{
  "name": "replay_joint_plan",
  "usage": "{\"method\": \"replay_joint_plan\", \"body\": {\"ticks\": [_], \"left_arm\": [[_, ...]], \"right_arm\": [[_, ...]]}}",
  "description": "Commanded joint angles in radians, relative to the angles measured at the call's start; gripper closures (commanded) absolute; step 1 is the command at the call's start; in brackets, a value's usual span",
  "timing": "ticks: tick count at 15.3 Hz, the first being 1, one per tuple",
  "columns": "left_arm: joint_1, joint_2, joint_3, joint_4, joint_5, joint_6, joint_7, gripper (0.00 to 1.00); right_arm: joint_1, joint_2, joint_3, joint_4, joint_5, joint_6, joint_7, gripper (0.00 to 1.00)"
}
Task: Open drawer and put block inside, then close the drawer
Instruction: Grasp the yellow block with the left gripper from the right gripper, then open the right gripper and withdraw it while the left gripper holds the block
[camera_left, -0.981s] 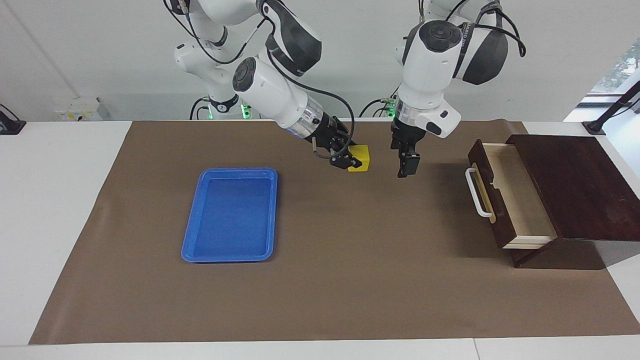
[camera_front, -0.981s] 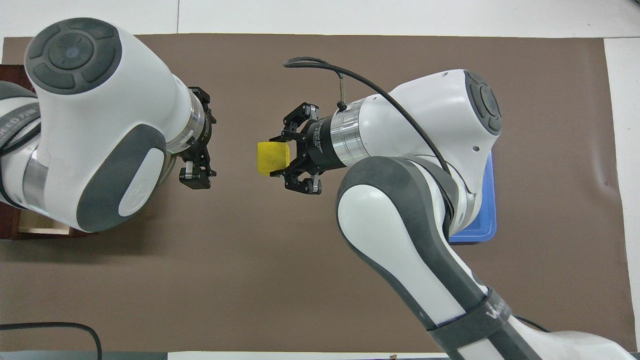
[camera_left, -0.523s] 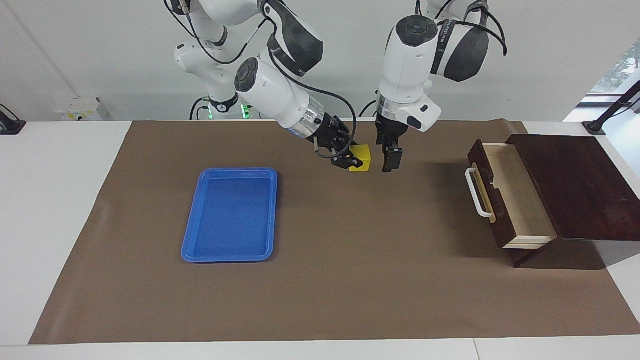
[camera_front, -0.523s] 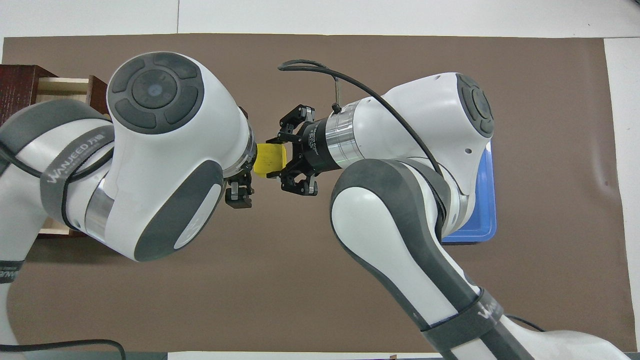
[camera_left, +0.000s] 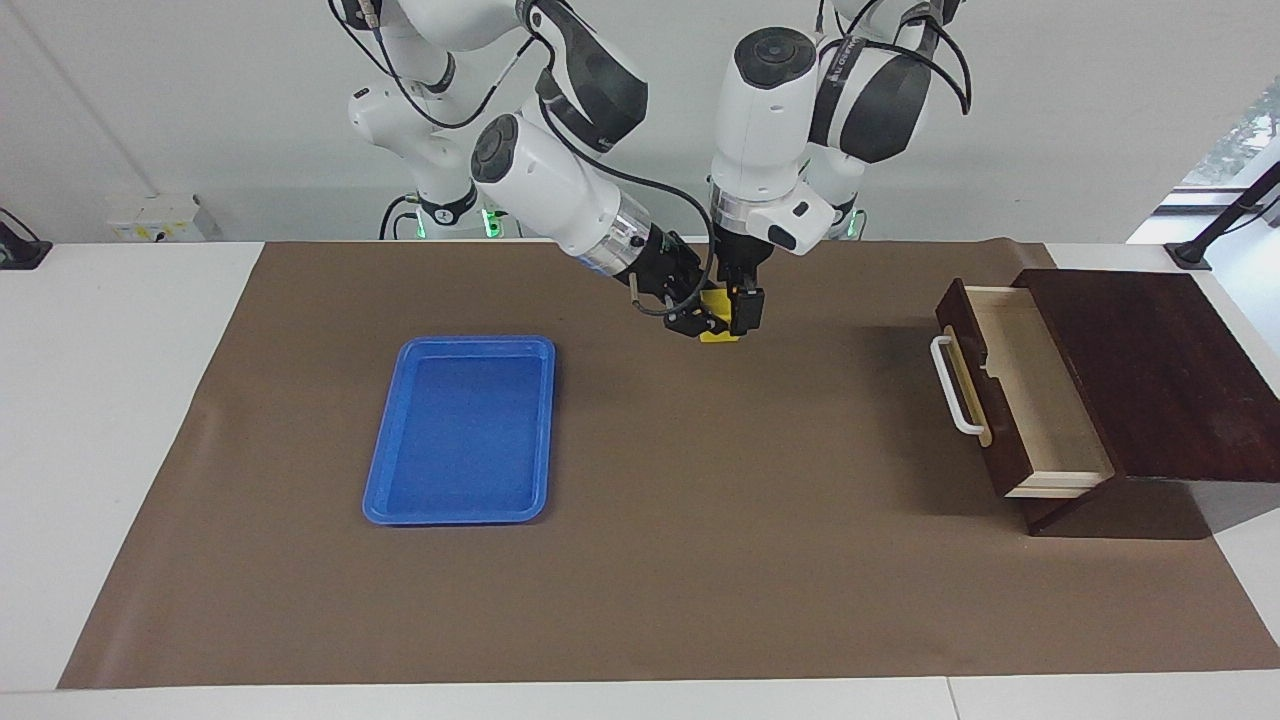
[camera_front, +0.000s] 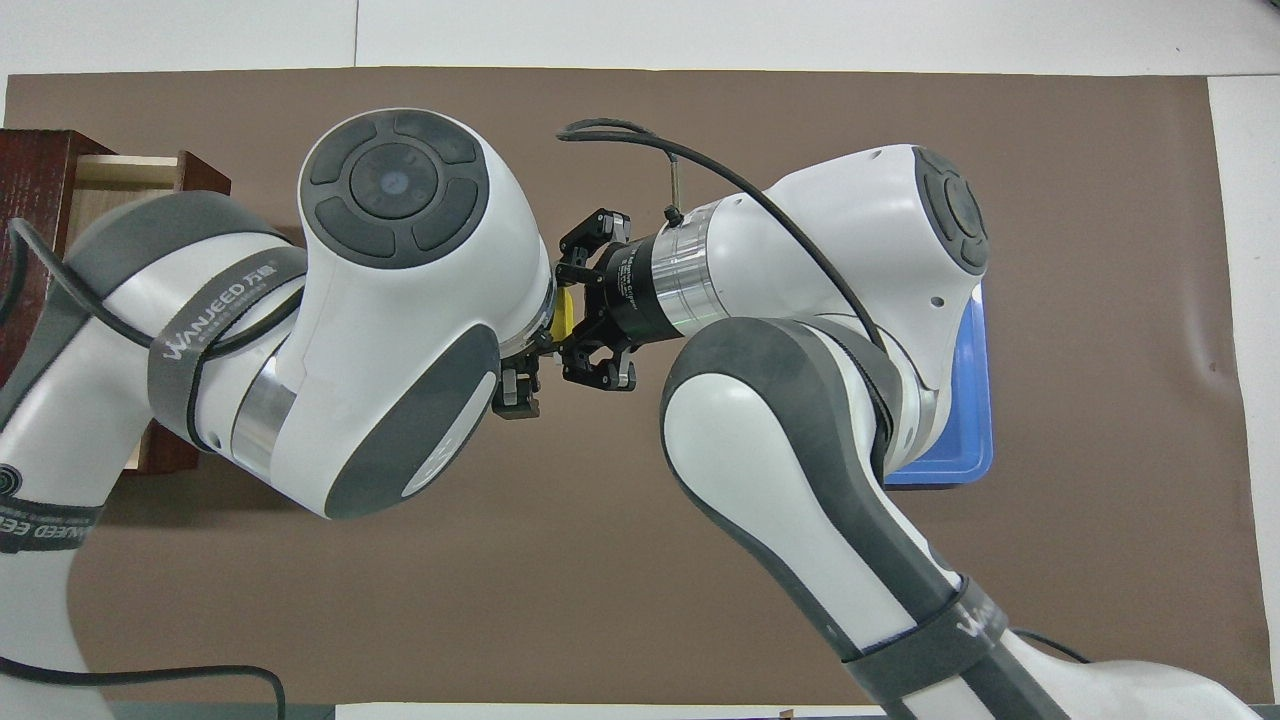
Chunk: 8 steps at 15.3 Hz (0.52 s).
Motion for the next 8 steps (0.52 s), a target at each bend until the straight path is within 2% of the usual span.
{"method": "replay_joint_plan", "body": {"ticks": [1,3,5,8], "left_arm": [[-0.023,0.021,0.017,0.038,0.024,-0.031,-0.016,0.33],[-0.022,0.021,0.023,0.039,0.022,-0.028,-0.016,0.6],[-0.011,0.021,0.022,0.044,0.014,-0.03,-0.012,1.0],[-0.01,0.025,0.023,0.046,0.013,-0.019,-0.009,1.0]], "right_arm": [[0.003,-0.003,-0.001,-0.003,0.029,0.021,-0.015,1.0],[0.003,-0.003,-0.001,-0.001,0.029,0.021,-0.015,1.0],[0.003,-0.003,-0.001,-0.001,0.029,0.019,-0.015,1.0],[0.003,-0.003,-0.001,-0.001,0.028,0.019,-0.013,1.0]]}}
